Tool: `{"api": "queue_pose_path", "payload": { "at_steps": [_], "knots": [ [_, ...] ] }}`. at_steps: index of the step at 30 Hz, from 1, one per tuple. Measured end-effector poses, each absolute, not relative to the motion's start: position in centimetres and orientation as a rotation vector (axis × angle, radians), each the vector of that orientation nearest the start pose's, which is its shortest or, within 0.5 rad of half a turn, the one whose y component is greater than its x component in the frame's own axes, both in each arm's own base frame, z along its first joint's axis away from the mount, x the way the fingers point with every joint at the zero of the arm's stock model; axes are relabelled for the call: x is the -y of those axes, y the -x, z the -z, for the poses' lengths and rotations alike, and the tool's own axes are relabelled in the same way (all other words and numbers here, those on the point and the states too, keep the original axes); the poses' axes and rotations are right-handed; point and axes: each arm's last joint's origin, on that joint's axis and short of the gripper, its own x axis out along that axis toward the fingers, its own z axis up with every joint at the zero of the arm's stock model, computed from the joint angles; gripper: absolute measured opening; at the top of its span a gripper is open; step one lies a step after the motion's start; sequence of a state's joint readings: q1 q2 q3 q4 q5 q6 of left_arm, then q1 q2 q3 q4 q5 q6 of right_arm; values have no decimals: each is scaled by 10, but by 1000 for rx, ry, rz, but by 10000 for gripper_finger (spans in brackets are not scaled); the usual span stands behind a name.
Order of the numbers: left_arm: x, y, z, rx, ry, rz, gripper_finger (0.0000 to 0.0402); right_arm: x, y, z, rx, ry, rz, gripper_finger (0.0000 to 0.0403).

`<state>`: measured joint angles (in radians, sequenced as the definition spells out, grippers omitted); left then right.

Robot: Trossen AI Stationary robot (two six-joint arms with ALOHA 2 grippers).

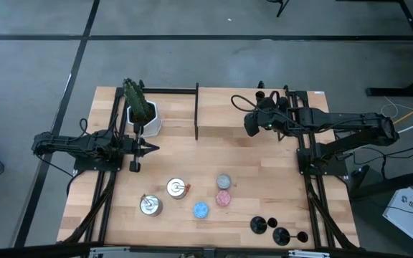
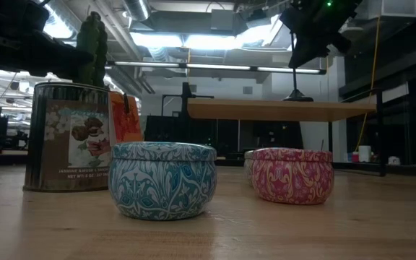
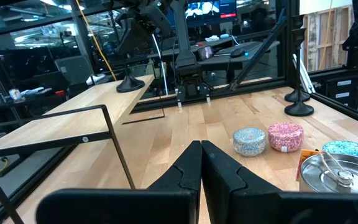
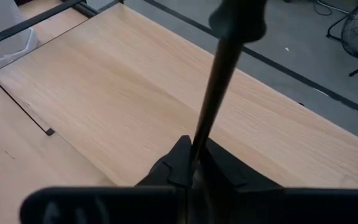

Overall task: Pick & Place candle stick holders
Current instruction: Put the right black candle holder on the shelf

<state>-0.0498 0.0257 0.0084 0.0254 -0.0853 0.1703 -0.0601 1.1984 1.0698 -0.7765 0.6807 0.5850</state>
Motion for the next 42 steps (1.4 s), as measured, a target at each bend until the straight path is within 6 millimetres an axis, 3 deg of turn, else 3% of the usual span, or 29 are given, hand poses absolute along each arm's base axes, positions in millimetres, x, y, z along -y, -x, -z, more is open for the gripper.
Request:
{"api": "queue_pose_path", "payload": {
  "at_steps": [9, 25, 34, 42],
  "knots": [
    [2, -99, -167, 5, -170, -36, 4, 40, -225, -310, -622, -165, 998, 26],
    [2, -99, -167, 5, -170, -36, 4, 92, -185, -329, -621, -202, 1123, 25],
    [2, -99, -167, 5, -170, -36, 4, 119, -176, -329, -591, -269, 1163, 25],
    [2, -99, -167, 5, -170, -36, 4, 135, -165, -311, -596, -333, 1259, 25]
  ]
}}
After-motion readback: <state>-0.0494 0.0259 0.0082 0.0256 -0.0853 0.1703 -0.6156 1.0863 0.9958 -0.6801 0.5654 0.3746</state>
